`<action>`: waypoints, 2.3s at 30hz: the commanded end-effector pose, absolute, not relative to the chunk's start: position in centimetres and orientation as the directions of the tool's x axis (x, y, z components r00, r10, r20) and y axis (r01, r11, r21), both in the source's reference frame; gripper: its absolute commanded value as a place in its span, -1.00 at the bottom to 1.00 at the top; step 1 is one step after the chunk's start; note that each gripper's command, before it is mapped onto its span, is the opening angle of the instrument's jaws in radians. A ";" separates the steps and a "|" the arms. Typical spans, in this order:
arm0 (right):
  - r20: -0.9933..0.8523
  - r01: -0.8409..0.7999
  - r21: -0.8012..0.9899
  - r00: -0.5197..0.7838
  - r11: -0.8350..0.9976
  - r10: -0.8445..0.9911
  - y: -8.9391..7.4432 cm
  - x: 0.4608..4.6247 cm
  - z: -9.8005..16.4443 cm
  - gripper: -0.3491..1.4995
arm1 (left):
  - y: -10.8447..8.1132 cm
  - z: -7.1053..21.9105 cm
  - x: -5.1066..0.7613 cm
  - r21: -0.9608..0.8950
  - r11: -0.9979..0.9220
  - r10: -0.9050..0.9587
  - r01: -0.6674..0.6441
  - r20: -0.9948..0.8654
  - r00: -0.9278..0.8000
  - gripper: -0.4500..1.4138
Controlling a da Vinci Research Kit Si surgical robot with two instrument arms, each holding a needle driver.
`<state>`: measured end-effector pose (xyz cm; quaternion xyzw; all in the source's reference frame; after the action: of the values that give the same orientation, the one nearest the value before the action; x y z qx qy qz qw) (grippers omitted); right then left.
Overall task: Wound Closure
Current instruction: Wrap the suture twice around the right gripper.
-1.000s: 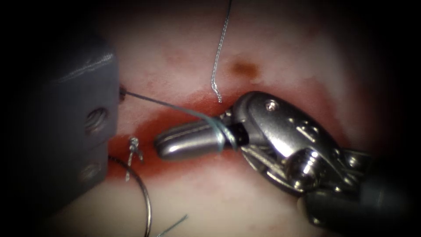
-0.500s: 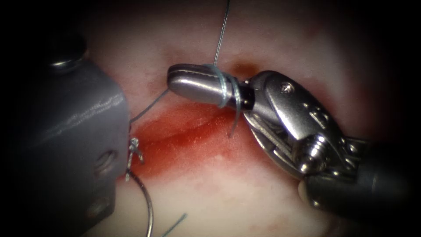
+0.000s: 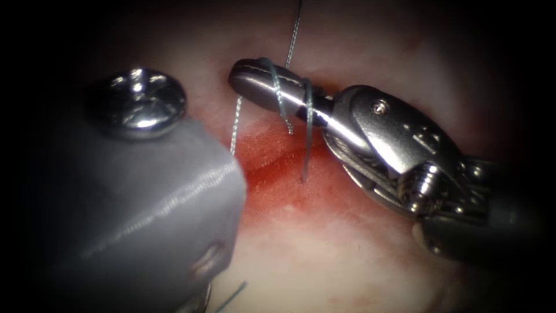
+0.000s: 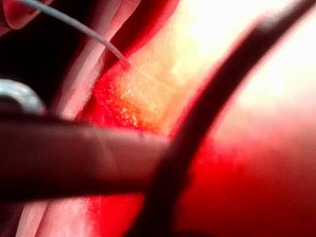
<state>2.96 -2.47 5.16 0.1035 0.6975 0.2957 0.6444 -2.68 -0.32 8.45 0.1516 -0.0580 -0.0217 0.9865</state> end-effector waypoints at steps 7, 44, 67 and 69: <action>-0.838 -0.159 0.545 -0.131 0.823 0.529 -2.4 3.08 5.1 -1.00 | 0.0 8.4 -2.57 0.280 0.959 -0.064 0.027 0.123 0.990 -1.00; -0.962 0.402 0.263 0.182 0.877 0.204 -2.7 3.34 5.0 -1.00 | 0.6 7.8 -2.55 -0.053 0.998 0.046 -0.028 0.385 0.922 -1.00; -0.765 -0.138 0.599 -0.390 0.789 0.512 -2.5 3.33 5.0 -1.00 | 0.1 8.3 -2.67 0.236 0.972 -0.101 0.006 0.393 0.914 -1.00; -0.772 -0.182 0.598 -0.394 0.781 0.499 -2.5 3.33 5.0 -1.00 | 0.1 8.3 -2.69 0.241 0.970 -0.100 0.003 0.391 0.915 -1.00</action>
<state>3.21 -2.54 5.05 0.0991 0.7697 0.3197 0.5436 -2.67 -0.01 8.28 0.1226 -0.2039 -0.0264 0.9709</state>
